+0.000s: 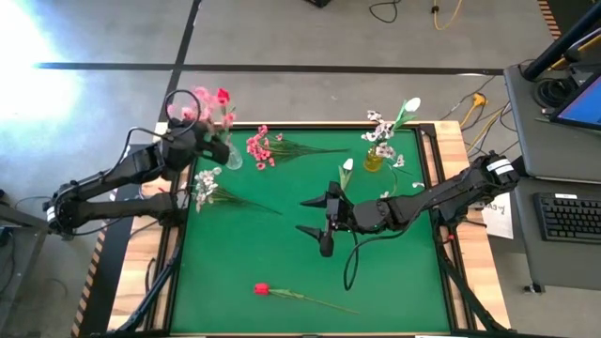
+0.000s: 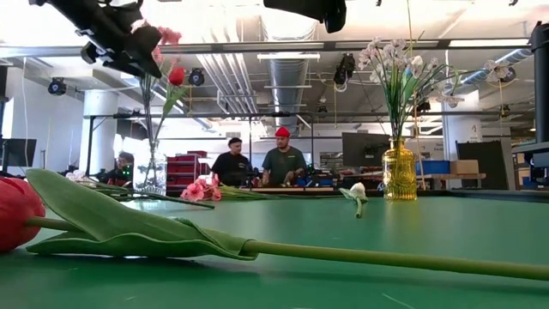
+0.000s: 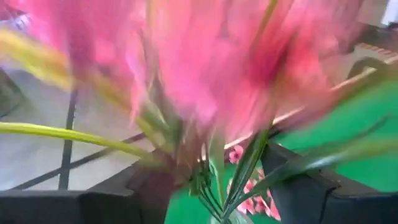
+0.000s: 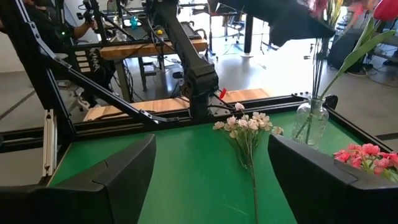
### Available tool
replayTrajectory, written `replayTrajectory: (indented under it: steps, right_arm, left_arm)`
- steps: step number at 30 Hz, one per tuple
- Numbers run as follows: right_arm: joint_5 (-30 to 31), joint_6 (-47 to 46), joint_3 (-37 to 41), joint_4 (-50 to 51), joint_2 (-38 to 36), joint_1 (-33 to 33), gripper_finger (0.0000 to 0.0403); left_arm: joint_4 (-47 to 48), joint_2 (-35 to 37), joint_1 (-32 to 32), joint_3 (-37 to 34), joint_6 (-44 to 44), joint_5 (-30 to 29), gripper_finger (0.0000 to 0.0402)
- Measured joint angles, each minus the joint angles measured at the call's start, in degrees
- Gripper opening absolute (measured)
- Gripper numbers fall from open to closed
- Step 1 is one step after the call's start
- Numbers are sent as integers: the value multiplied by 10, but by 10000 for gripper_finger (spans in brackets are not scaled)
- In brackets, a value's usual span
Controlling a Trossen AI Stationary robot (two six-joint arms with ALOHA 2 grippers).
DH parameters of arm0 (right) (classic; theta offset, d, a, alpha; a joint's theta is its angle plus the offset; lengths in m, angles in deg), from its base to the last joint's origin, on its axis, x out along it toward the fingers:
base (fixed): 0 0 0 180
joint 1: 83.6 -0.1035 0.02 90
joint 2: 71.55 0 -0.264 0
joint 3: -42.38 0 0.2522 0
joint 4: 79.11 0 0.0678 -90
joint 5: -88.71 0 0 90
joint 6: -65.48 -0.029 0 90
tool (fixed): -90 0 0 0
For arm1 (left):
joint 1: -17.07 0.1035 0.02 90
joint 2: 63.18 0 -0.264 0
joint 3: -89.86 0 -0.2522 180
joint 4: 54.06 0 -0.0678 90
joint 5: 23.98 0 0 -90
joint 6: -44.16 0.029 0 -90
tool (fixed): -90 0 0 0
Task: Sort flowers into vase by color
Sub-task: Put the right pink flowers into the transparent vase, then put the red tulip into the transparent vase
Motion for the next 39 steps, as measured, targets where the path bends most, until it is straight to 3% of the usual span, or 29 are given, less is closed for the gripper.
replayTrajectory:
  steps: [10,13,19,29,34,39]
  right_arm:
    - [0,-12,0,15,0,0,309]
    - [0,-20,0,23,0,0,310]
    - [0,-25,0,25,0,0,316]
    - [0,-50,0,43,0,0,313]
    - [0,-126,0,106,0,0,307]
    - [0,-223,0,203,-3,0,299]
  left_arm:
    - [74,6,-12,4,-39,16,289]
    - [131,7,-12,24,-67,54,299]
    - [225,7,-12,72,-125,125,304]
    - [355,4,-12,145,-179,173,304]
    - [388,17,-31,138,-212,206,303]
    - [440,28,-95,136,-289,206,302]
